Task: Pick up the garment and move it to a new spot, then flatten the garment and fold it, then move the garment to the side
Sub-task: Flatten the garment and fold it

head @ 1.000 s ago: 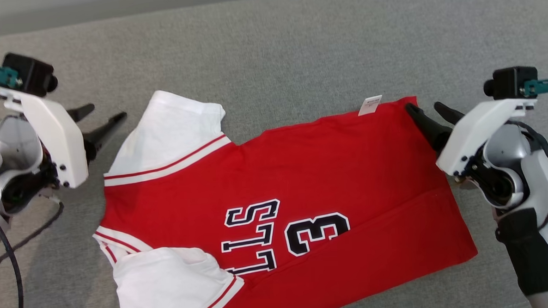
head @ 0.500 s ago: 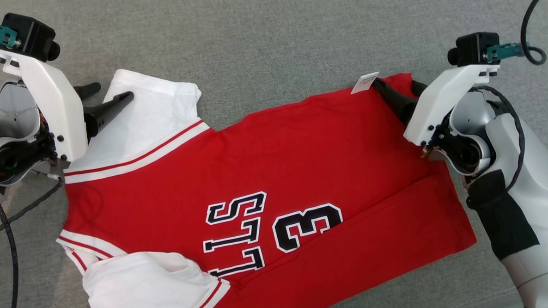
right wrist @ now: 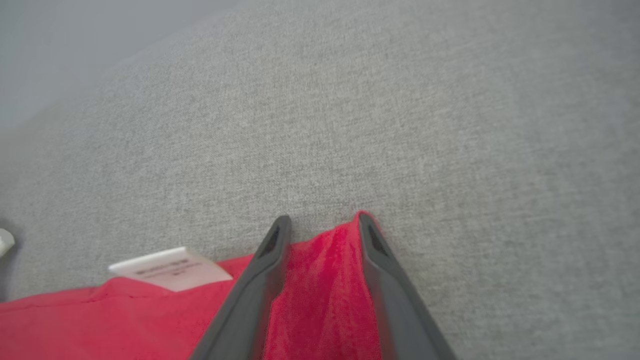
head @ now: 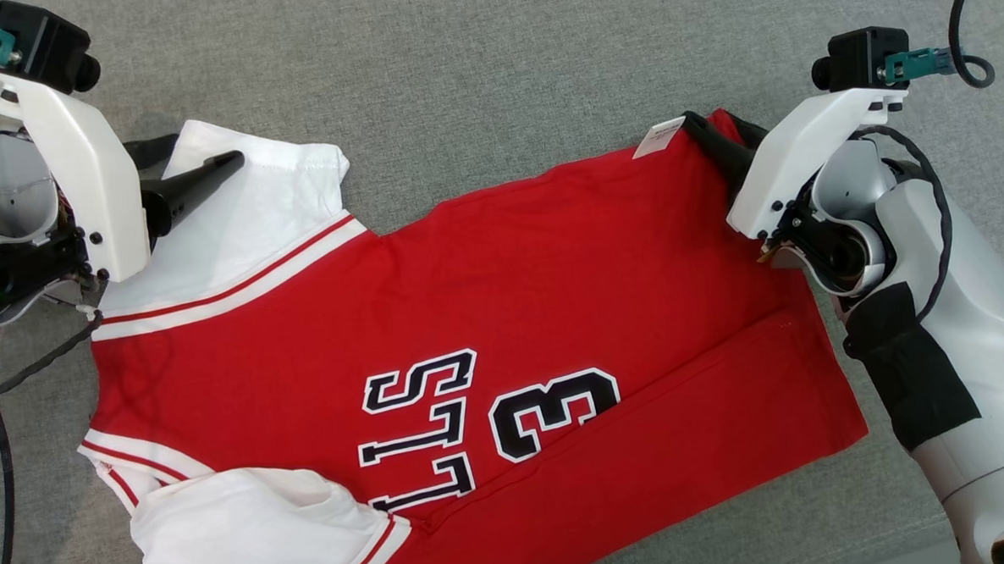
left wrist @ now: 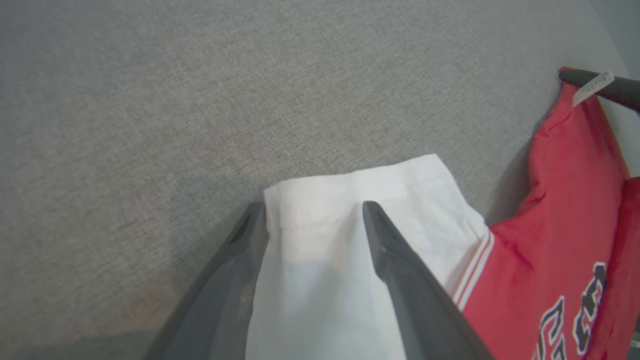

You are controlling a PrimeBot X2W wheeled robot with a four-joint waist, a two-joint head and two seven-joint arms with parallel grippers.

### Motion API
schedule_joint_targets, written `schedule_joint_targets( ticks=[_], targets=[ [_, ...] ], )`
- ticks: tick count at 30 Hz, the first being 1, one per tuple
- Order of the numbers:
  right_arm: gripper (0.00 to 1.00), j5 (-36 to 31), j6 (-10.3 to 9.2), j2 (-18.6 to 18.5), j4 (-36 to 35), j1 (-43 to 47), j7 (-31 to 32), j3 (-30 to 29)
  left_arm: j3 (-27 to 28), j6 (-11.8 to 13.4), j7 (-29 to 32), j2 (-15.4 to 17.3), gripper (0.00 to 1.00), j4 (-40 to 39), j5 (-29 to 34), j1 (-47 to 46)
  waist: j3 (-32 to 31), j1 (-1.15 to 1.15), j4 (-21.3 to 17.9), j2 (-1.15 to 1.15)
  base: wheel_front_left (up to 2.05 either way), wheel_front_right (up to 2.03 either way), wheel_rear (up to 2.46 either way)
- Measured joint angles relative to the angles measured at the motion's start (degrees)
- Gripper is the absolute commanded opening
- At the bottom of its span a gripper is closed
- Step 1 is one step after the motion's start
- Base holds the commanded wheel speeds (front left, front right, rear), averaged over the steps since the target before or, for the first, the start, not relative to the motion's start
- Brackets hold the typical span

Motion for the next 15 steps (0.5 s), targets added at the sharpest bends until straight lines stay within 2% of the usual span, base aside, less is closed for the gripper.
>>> schedule_joint_targets(
  ticks=[1,2,3,4,6,15],
  targets=[
    [0.11,0.22,0.00,-0.04,0.16,-0.05,-0.13,0.36,-0.34,0.00,-0.12,0.21,1.00,0.01,0.00,-0.38,0.00,0.00,-0.04,0.00,0.00,0.00,0.00],
    [0.00,0.45,-0.02,-0.11,0.35,-0.07,-0.20,0.69,-0.49,0.00,-0.19,0.37,1.00,0.01,-0.02,-0.62,-0.01,0.00,-0.09,0.00,0.00,0.00,0.00],
    [0.00,0.78,-0.04,-0.19,0.48,-0.07,-0.20,0.97,-0.76,0.00,-0.16,0.46,0.96,0.00,-0.16,-0.64,0.00,0.00,-0.14,0.00,0.00,0.00,0.00],
    [0.00,1.15,-0.04,-0.16,0.54,-0.07,-0.27,1.23,-1.14,0.00,-0.16,0.44,0.71,-0.05,-0.42,-0.64,0.02,0.00,-0.17,0.00,0.00,0.00,0.00],
    [0.00,1.71,-0.04,-0.21,0.64,-0.13,-0.43,1.74,-1.57,0.00,-0.21,0.49,0.00,-0.12,-0.57,-0.66,0.07,0.00,-0.21,0.00,0.00,0.00,0.00],
    [0.00,4.03,-0.04,-0.94,1.46,-0.31,-1.85,4.50,-2.88,0.00,-2.10,0.99,0.00,-0.82,-2.14,-1.44,-0.80,0.00,-0.01,0.00,0.00,0.00,0.00]
  ],
)
